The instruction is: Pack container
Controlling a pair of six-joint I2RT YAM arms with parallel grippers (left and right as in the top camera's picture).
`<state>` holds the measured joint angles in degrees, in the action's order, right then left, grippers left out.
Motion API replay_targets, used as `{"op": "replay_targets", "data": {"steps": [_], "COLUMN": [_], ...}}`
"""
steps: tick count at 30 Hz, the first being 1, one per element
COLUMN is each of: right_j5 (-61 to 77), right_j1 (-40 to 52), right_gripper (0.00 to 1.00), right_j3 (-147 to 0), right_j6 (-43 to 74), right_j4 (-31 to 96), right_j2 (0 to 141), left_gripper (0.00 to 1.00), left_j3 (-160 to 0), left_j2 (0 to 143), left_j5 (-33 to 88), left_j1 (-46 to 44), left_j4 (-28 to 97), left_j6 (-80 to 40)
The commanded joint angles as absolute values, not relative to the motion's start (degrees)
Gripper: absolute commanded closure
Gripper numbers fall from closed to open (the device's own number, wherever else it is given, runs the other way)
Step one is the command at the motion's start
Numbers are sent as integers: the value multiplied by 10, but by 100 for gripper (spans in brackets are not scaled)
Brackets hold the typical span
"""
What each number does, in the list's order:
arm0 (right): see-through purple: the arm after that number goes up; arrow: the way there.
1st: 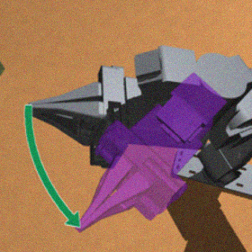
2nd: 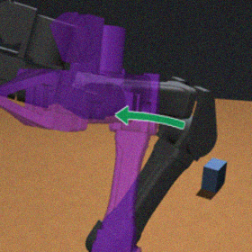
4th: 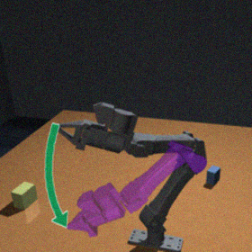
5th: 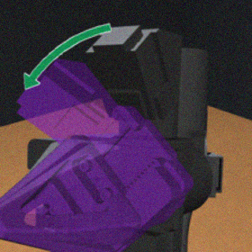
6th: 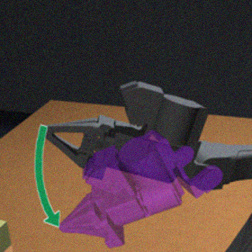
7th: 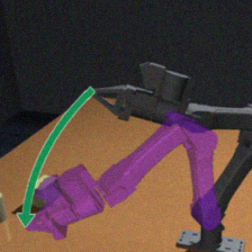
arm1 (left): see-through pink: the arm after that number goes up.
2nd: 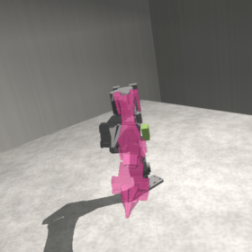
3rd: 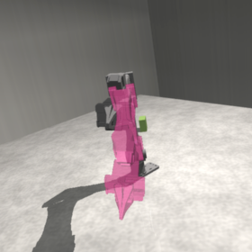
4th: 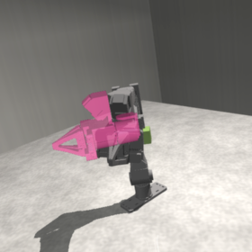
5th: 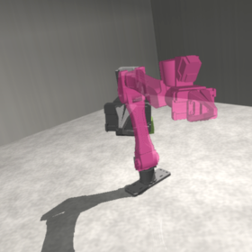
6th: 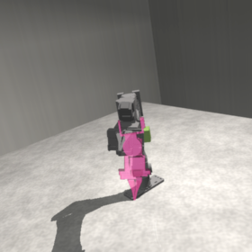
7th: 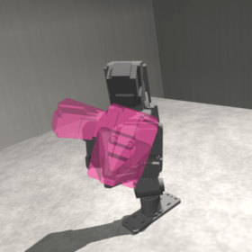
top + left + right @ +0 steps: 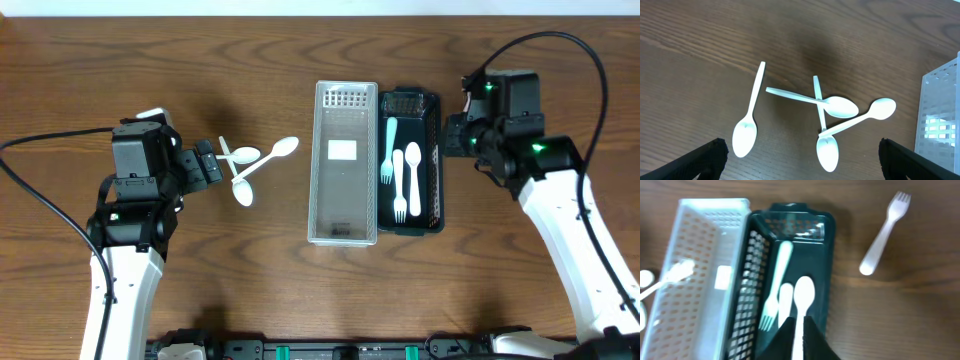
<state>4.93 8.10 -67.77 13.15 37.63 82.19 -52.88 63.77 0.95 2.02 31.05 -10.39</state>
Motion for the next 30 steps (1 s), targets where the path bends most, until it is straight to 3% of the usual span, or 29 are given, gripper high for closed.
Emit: {"op": "replay_targets", "data": {"steps": [1, 6, 8, 12, 20, 30], "right_j5": [0, 15, 18, 17, 18, 19], "right_j1": [53, -16, -32, -37, -23, -8], "right_gripper": [82, 79, 69, 60, 51, 51], "right_j3": [-677, -677, -677, -677, -677, -677], "right_j6": [133, 160, 180, 227, 324, 330], "right_j4": [361, 310, 290, 232, 108, 37], "right_j2": [837, 894, 927, 998, 1106, 1173], "left_gripper": [2, 2, 2, 2, 2, 2], "left_j3": [-538, -538, -538, -538, -538, -538], "left_j2": [640, 640, 640, 640, 640, 640], "left_j5": [8, 9, 9, 9, 9, 8], "left_j1": [18, 18, 18, 18, 18, 18], "left_j4": [310, 310, 310, 310, 310, 310], "left_j6": [-94, -94, -95, -94, -95, -94]}}
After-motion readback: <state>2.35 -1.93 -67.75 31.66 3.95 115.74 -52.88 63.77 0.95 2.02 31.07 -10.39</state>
